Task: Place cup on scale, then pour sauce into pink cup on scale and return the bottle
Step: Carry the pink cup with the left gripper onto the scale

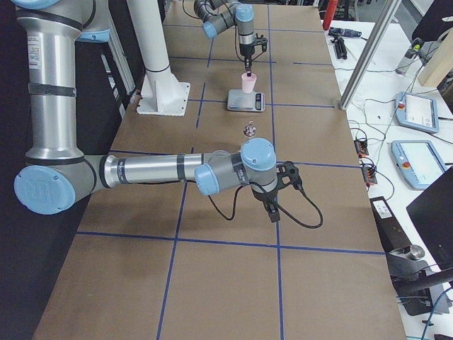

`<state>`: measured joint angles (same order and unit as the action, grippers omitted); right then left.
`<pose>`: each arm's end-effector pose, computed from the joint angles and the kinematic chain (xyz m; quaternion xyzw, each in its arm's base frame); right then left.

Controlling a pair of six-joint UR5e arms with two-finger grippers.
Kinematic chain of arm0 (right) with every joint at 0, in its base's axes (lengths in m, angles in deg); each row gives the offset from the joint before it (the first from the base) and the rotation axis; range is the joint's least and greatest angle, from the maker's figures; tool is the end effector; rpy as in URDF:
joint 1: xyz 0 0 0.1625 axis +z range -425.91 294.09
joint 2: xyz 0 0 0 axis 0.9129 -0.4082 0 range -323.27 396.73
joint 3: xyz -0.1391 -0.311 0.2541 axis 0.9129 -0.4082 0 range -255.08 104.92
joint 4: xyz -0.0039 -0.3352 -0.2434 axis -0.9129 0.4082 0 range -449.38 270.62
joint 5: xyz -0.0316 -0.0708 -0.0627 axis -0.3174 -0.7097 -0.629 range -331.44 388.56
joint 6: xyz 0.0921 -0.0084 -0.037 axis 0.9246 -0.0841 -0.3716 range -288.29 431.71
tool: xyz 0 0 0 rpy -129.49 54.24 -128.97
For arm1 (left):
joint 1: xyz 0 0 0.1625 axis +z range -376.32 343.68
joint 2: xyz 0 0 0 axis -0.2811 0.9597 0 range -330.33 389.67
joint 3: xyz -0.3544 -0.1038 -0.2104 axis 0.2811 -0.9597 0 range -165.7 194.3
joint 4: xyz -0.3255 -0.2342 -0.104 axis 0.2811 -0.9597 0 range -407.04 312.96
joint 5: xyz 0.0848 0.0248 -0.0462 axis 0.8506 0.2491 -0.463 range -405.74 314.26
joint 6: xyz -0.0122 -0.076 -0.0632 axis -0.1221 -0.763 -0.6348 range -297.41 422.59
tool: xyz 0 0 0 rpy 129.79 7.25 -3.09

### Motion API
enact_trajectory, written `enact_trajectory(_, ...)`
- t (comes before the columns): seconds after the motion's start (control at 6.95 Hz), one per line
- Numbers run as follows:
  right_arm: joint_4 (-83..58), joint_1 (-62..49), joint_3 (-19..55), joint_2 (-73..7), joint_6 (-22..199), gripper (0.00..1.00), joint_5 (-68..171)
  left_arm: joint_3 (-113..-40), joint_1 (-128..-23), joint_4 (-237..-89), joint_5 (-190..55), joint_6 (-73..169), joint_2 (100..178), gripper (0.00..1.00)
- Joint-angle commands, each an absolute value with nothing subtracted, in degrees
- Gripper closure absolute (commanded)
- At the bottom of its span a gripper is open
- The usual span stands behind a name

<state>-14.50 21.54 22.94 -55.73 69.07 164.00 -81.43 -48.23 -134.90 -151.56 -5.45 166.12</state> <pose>0.0404 -0.4925 0.5793 0.1659 -0.3798 -0.1104 0.9033 0.5263 -0.4527 0.1307 0.0786 0.4299 -0.0198 0.8992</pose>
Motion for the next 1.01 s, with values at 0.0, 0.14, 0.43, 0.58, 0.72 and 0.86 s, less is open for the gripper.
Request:
enact_trajectory(0.0, -14.5, 21.5, 22.9, -55.7, 69.0, 0.0, 164.0, -77.8, -47.1, -137.7, -151.6, -6.6, 167.9, 1.0)
enact_trajectory(0.14, -14.5, 21.5, 22.9, -55.7, 69.0, 0.0, 163.9, -77.7, -46.7, -137.7, -151.5, -6.5, 167.8, 0.99)
enact_trajectory(0.43, -14.5, 21.5, 22.9, -55.7, 69.0, 0.0, 163.9, -78.0, -46.7, -138.0, -151.5, -6.3, 167.2, 0.91)
enact_trajectory(0.58, -14.5, 21.5, 23.0, -55.7, 69.1, 0.0, 163.9, -78.4, -46.6, -138.0, -151.5, -6.2, 166.7, 0.9)
enact_trajectory(0.72, -14.5, 21.5, 23.0, -55.7, 69.1, 0.0, 163.9, -78.4, -46.6, -138.0, -151.5, -6.1, 166.5, 0.87)
enact_trajectory(0.86, -14.5, 21.5, 23.0, -55.7, 69.1, 0.0, 163.9, -78.6, -46.6, -138.1, -151.5, -6.0, 166.2, 0.76)
